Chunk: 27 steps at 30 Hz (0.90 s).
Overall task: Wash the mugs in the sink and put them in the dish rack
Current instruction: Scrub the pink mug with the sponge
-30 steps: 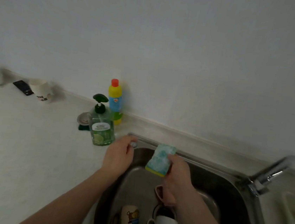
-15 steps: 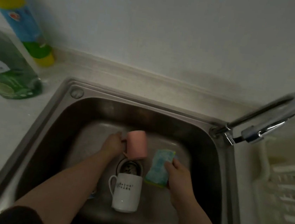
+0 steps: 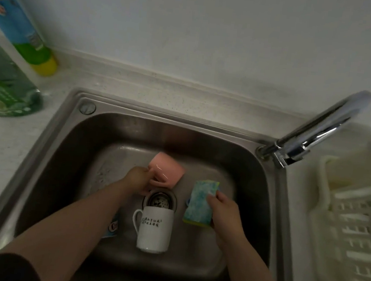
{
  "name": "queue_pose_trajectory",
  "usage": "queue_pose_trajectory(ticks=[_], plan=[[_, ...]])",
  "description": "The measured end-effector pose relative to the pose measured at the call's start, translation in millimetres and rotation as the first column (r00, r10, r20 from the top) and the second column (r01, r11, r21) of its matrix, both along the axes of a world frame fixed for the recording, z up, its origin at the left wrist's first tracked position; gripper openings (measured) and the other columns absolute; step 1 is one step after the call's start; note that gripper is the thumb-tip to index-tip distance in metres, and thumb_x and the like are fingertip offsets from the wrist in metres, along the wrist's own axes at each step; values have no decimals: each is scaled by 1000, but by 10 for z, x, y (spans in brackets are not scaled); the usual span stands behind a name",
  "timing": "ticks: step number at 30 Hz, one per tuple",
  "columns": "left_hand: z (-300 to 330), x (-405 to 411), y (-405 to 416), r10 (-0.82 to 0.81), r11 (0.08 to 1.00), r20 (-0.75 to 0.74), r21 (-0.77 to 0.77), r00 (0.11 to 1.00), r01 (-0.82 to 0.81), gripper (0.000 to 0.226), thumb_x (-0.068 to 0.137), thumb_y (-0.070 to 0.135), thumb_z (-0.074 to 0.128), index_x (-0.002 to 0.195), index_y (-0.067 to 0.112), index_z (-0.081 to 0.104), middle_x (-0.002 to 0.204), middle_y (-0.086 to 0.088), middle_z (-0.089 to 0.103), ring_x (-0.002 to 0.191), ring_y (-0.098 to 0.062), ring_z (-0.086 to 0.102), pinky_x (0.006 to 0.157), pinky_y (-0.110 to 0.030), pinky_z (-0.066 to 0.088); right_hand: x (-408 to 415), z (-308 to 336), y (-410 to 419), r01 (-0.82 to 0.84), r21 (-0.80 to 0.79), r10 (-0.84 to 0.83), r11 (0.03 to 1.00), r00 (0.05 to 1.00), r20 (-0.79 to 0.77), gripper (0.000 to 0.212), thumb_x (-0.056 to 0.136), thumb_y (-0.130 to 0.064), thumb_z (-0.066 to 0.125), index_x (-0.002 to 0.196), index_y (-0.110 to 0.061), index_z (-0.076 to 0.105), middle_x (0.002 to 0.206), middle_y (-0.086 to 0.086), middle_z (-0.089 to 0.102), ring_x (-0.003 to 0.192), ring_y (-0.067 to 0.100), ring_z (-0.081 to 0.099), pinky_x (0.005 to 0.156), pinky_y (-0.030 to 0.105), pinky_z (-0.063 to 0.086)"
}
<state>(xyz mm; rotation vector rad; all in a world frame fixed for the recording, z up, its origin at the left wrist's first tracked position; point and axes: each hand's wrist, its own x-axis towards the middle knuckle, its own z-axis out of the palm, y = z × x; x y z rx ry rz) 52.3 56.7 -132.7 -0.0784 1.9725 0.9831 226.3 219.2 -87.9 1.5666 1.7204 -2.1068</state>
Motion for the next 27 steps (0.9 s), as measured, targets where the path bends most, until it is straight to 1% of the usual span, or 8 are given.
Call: queue_pose_trajectory(ticks=[4,11,14,18,22,23,25,27], plan=[[405,163,-69,227,970,51,81,972,-231,30,97,26,53,99,-1,65,86,-15,72,78,-27,71,63,-33,60,-46,303,-31,-45,102,45,994,999,5,17,90,-19,59,99,-11,71,100,13,72,91,29,70,86,53,56],[1276,488,-322,193,951,-159,272,968,-145,13,97,23,58,88,29,64,90,-1,68,88,-18,64,79,-30,53,-135,1211,-144,-167,621,227,765,974,-18,23,97,-27,52,116,-28,66,100,-5,65,87,8,61,73,29,54],[1611,587,-382,140,940,-290,340,947,-35,14,93,22,62,104,29,69,101,-1,70,99,-18,66,92,-39,54,-167,1539,-279,-270,868,426,416,901,77,26,97,-30,53,120,-29,64,102,-8,59,91,10,56,78,30,49],[1991,619,-464,81,936,-416,344,906,74,56,71,48,65,120,20,68,111,-2,71,104,-20,66,98,-47,51,-124,1794,-474,-404,915,544,13,771,332,33,96,-28,51,127,-26,61,120,-5,60,105,17,48,86,32,45],[2222,614,-558,35,953,-544,270,839,135,78,64,58,58,129,16,64,123,-3,68,111,-16,63,101,-42,50,1,1891,-594,-403,906,670,-127,639,378,37,91,-34,42,121,-29,62,119,-9,64,110,19,48,92,33,35],[2289,619,-578,15,960,-572,238,820,149,71,68,53,59,129,18,64,124,-1,67,112,-15,62,101,-41,49,43,1893,-568,-428,888,705,-167,578,411,38,88,-31,47,124,-28,61,122,-9,63,116,19,49,99,34,33],[2385,648,-595,-57,961,-621,178,782,212,53,79,40,62,128,19,65,127,1,65,115,-15,59,105,-39,46,84,1877,-439,-398,768,642,-502,423,639,53,72,-25,69,125,-28,62,128,-6,61,126,19,50,109,44,32],[2416,681,-582,-165,951,-663,88,730,296,37,90,27,61,126,17,65,126,1,65,116,-17,58,106,-38,44,46,1861,-253,-388,471,360,-792,325,874,61,63,-25,79,122,-29,64,135,-3,57,134,20,44,108,52,35]])
